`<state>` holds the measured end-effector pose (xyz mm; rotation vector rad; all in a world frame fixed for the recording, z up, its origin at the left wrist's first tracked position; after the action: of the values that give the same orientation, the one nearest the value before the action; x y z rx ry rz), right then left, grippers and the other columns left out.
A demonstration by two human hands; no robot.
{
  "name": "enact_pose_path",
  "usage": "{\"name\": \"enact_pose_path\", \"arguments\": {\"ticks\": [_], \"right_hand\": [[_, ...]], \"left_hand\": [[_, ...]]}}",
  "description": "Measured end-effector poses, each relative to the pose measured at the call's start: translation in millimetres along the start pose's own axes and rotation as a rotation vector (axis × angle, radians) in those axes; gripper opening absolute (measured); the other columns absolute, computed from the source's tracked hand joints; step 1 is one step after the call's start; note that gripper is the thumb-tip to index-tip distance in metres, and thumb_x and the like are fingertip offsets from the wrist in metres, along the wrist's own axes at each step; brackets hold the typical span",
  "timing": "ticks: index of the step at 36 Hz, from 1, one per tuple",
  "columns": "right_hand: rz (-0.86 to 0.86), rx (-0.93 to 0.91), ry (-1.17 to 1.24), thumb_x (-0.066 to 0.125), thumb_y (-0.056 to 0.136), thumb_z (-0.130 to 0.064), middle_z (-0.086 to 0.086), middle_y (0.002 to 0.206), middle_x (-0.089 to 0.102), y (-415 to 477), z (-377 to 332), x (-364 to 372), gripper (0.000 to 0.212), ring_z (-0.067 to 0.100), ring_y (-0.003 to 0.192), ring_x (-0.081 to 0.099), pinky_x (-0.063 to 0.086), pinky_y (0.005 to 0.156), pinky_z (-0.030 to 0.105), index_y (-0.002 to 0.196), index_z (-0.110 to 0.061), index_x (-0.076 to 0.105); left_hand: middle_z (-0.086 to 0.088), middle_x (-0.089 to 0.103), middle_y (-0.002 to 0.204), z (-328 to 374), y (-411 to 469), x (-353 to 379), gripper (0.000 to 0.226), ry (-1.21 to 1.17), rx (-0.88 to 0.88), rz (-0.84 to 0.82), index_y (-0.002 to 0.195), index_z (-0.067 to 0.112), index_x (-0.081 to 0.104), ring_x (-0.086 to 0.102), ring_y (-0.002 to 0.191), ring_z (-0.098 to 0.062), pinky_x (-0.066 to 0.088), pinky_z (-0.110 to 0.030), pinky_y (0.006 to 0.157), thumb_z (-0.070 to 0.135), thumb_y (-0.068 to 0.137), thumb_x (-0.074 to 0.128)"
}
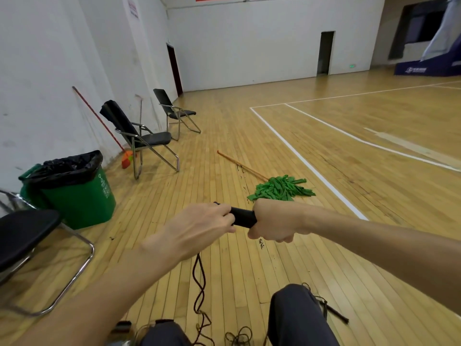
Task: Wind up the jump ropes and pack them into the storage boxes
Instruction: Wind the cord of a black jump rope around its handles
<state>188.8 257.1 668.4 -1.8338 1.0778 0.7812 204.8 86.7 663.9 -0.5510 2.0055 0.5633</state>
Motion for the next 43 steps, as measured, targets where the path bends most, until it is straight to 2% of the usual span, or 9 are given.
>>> {"name": "enact_pose_path", "arguments": {"ticks": [2,5,12,15,18,25,30,35,43], "right_hand": [[-0.016,-0.010,-0.045,0.059,0.097,-0.018,0.010,0.071,0.051,1.1,-1.4,1.5,0.016,0.018,0.050,0.044,0.038,0.042,0.025,0.101,-0.006,0.049],[-0.051,-0.018,-0.081,0.061,0.096,-0.017,0.010,0.071,0.053,2.1,-1.6,4.0,0.025,0.020,0.054,0.048,0.040,0.045,0.026,0.111,-0.001,0.051],[-0.166,-0.093,-0.167,0.061,0.096,-0.016,0.006,0.067,0.049,4.5,1.5,13.3,0.019,0.015,0.046,0.042,0.036,0.040,0.021,0.106,-0.004,0.051],[-0.224,-0.195,-0.231,0.064,0.095,-0.019,0.006,0.068,0.049,2.0,4.1,12.1,0.016,0.018,0.051,0.044,0.038,0.046,0.024,0.087,-0.013,0.051],[-0.301,-0.278,-0.235,0.066,0.095,-0.021,0.007,0.073,0.050,-1.5,6.3,10.6,0.021,0.023,0.064,0.046,0.039,0.057,0.033,0.080,-0.020,0.051],[-0.299,-0.422,-0.273,0.064,0.097,-0.026,0.003,0.075,0.053,-8.6,9.7,8.9,0.018,0.019,0.065,0.049,0.042,0.063,0.033,0.083,-0.021,0.053],[-0.280,-0.525,-0.171,0.063,0.099,-0.027,0.004,0.078,0.057,-14.8,11.2,5.3,0.014,0.017,0.065,0.051,0.043,0.062,0.029,0.099,-0.014,0.060],[-0.235,-0.641,0.023,0.063,0.100,-0.024,0.000,0.070,0.051,-18.9,10.6,3.7,0.014,0.015,0.058,0.047,0.041,0.055,0.025,0.088,-0.025,0.055],[0.074,-0.720,0.270,0.063,0.100,-0.022,-0.010,0.065,0.048,-2.4,17.0,12.5,0.011,0.008,0.054,0.042,0.036,0.054,0.022,0.091,-0.024,0.056]], "left_hand": [[0.001,0.064,0.083,-5.7,-1.8,2.1,0.022,-0.031,0.042,0.096,0.088,0.014,0.070,0.064,0.064,-0.011,0.045,-0.017,0.050,0.024,0.078,0.086],[0.003,0.055,0.065,-11.3,-2.6,8.3,0.031,-0.096,0.071,0.191,0.069,0.013,0.067,0.052,0.047,-0.010,0.037,-0.016,0.042,0.025,0.062,0.095],[0.008,0.049,0.059,-19.0,-3.4,0.9,0.047,-0.233,0.114,0.246,0.066,0.016,0.055,0.037,0.047,-0.004,0.027,-0.011,0.042,0.059,0.084,0.051],[0.016,0.041,0.056,-22.3,-5.1,-0.9,0.052,-0.357,0.087,0.225,0.064,0.022,0.050,0.027,0.046,0.003,0.017,-0.004,0.048,0.073,0.076,0.053],[0.016,0.040,0.053,-22.7,-6.0,-2.9,0.054,-0.487,0.039,0.144,0.063,0.028,0.045,0.029,0.046,0.001,0.023,-0.009,0.051,0.080,0.065,0.058],[-0.003,0.050,0.057,-20.0,-3.3,-0.7,0.053,-0.991,-0.082,0.041,0.068,0.023,0.051,0.044,0.051,-0.017,0.037,-0.032,0.049,0.058,0.054,0.088],[-0.003,0.049,0.061,-17.6,-1.4,-4.8,0.041,-1.413,-0.056,-0.019,0.071,0.021,0.050,0.046,0.055,-0.018,0.038,-0.028,0.050,0.032,0.062,0.088],[0.004,0.058,0.067,-22.1,5.0,-1.6,0.031,-1.741,-0.033,-0.004,0.076,0.022,0.055,0.055,0.058,-0.012,0.047,-0.023,0.058,0.034,0.074,0.083],[0.010,0.067,0.070,-25.6,19.4,-2.0,0.016,-1.783,-0.214,0.213,0.080,0.032,0.069,0.064,0.061,-0.003,0.050,-0.015,0.057,0.046,0.083,0.075]]}}
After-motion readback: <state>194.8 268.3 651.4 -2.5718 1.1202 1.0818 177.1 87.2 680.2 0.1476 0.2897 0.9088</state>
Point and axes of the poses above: each hand's wrist, its own y-axis towards the middle knuckle, its own x-axis out of the palm, z = x × y, the point moved 1 cm from there along y, towards the middle knuckle
